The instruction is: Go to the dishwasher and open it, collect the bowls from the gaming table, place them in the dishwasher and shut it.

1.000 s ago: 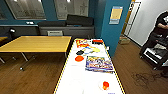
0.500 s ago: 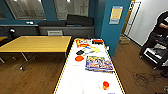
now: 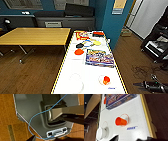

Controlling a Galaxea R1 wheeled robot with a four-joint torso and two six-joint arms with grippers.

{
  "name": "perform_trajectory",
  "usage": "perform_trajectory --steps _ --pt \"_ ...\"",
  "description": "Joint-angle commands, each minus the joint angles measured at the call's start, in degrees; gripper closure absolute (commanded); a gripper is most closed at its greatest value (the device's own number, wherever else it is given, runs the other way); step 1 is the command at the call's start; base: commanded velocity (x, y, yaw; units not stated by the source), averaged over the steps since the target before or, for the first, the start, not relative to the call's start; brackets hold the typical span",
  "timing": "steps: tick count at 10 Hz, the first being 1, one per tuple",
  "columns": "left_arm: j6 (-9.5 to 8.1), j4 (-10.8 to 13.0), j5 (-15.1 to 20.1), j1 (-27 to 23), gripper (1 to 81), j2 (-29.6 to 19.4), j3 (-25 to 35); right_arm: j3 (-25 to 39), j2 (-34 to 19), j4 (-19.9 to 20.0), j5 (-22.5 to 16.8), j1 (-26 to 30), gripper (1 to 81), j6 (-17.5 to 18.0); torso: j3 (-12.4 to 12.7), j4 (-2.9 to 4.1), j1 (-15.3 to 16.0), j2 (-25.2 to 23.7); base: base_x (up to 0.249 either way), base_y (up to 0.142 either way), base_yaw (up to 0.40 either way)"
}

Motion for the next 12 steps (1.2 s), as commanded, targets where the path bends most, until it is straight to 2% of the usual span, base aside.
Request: perform_trajectory --steps 1,2,3,6,8,10,12 --pt "-0.01 -0.44 3.48 -0.53 1.0 -0.23 0.07 -1.91 -1.88 1.4 -4.38 8.24 1.0 1.93 -3.19 0.0 0.0 -0.02 0.0 0.0 0.0" --pt "-0.01 -0.44 3.47 -0.53 1.0 -0.23 0.07 -3.21 -1.53 1.57 -4.55 10.0 1.0 2.11 -3.23 0.0 0.02 0.02 0.0 0.0 0.0" --pt "-0.01 -0.44 3.47 -0.53 1.0 -0.23 0.07 -4.37 -1.01 1.66 -4.64 11.93 1.0 2.19 -1.97 0.0 0.07 0.05 0.0 0.0 0.0" --pt "-0.01 -0.53 3.47 -0.53 1.0 -0.49 0.07 -8.24 2.43 1.57 -4.82 15.54 1.0 3.69 -2.36 0.0 0.07 0.07 0.0 0.0 0.0" --pt "-0.1 -0.62 3.47 -0.53 1.0 -0.58 0.07 -12.63 7.61 1.57 -7.19 16.08 1.0 4.39 -2.38 0.0 0.09 0.07 0.0 0.0 0.0" --pt "-0.02 -0.97 3.56 -0.53 1.0 -0.58 0.07 -17.54 11.99 1.57 -7.28 15.9 1.0 5.45 -2.4 0.0 0.09 0.07 0.0 0.0 0.0" --pt "-0.01 -1.06 3.47 -0.53 1.0 -0.58 0.07 -19.58 14.73 1.48 -7.45 16.95 1.0 6.85 -2.4 0.0 0.09 0.07 0.0 0.0 0.0"
